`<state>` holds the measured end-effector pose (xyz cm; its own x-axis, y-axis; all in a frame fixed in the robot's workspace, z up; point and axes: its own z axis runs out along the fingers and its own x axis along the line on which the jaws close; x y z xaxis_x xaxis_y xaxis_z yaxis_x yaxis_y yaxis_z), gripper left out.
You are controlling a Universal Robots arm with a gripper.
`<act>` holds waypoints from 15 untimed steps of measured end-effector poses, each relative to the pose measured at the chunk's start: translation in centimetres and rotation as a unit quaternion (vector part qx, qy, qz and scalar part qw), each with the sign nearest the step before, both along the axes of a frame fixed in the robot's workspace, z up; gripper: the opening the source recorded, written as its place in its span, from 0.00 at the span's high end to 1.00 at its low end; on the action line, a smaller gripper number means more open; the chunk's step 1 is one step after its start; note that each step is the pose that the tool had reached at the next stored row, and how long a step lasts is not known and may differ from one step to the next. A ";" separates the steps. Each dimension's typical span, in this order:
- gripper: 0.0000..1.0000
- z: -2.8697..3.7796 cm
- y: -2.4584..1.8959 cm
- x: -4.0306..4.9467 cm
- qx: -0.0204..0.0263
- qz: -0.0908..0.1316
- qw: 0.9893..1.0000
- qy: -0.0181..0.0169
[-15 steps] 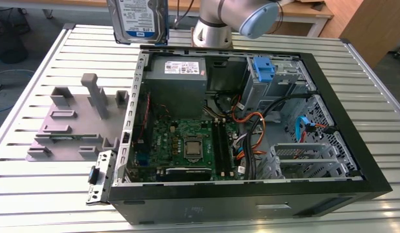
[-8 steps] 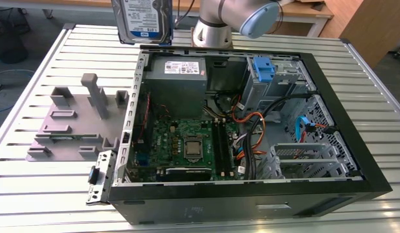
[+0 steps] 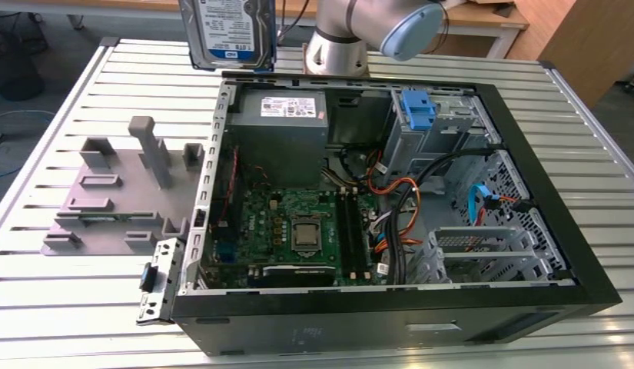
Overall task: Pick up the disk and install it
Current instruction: 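Pick up the disk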
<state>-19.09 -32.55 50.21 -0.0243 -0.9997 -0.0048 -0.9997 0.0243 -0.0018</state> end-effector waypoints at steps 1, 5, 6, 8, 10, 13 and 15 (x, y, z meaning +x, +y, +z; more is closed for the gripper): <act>0.65 0.00 0.00 0.00 0.000 0.000 1.000 0.000; 0.65 0.00 0.00 0.04 0.000 0.000 1.000 0.000; 0.65 0.00 0.00 0.11 0.000 0.000 1.000 0.000; 0.65 0.00 0.00 0.27 0.000 0.000 1.000 0.000; 0.65 0.00 0.00 0.49 0.000 0.000 1.000 0.000; 0.65 0.00 0.00 0.88 0.000 0.000 1.000 0.000; 0.65 0.00 0.00 1.15 0.000 0.000 1.000 0.000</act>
